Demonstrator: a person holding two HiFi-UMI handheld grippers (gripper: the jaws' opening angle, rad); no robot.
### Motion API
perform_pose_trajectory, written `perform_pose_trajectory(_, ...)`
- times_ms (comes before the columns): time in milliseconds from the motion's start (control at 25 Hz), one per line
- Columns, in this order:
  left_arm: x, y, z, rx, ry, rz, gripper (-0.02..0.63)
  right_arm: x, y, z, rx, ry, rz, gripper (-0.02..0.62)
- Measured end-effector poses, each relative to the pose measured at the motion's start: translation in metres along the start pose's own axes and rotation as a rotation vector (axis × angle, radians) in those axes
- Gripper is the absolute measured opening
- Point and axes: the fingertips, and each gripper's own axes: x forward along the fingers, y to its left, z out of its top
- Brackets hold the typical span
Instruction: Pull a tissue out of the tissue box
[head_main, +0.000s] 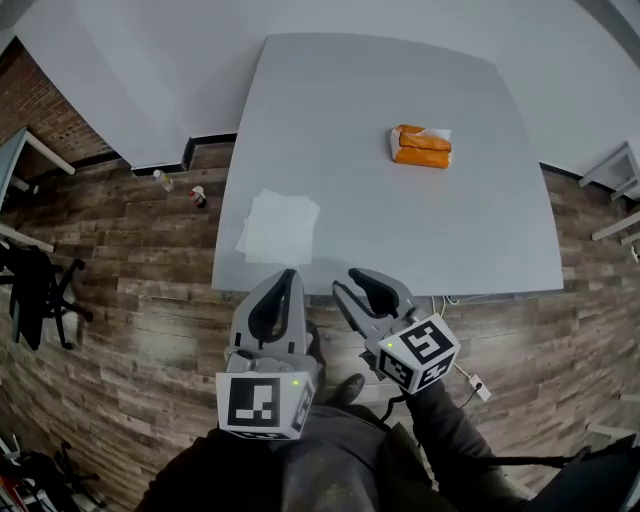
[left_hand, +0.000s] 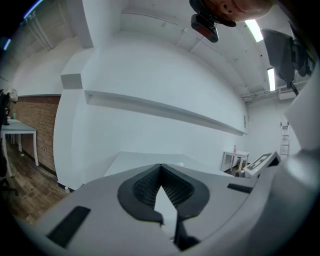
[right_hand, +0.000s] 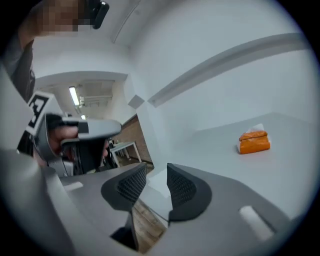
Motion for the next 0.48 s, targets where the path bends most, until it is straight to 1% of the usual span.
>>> perform_pose_trajectory(80, -0.007, -0.023, 0.016, 0.016, -0.046, -0.011, 0.000, -0.035, 0.006, 0.038, 0.029, -0.091, -0.025, 0.106)
perform_pose_trajectory(160, -0.015, -0.050, 0.029, 0.049, -0.082, -0.032, 0.000, -0.069, 0.012, 0.072, 0.035, -0.171, -0.059, 0.057)
perform_pose_trajectory(200, -0.020, -0.064, 0.033, 0.068, -0.094, -0.045, 0.000, -0.085, 0.015, 0.085, 0.033, -0.202, -0.075, 0.046)
perform_pose_trajectory(360, -0.037, -0.111, 0.040, 0.111, -0.096, -0.111, 0.000, -0.136, 0.030, 0.120, 0.000, -0.279, -0.112, 0.044)
perform_pose_trajectory(480, -0.042, -0.126, 0.053, 0.124, -0.129, -0.128, 0.000, -0.157, 0.038, 0.133, -0.045, -0.321, -0.149, 0.037)
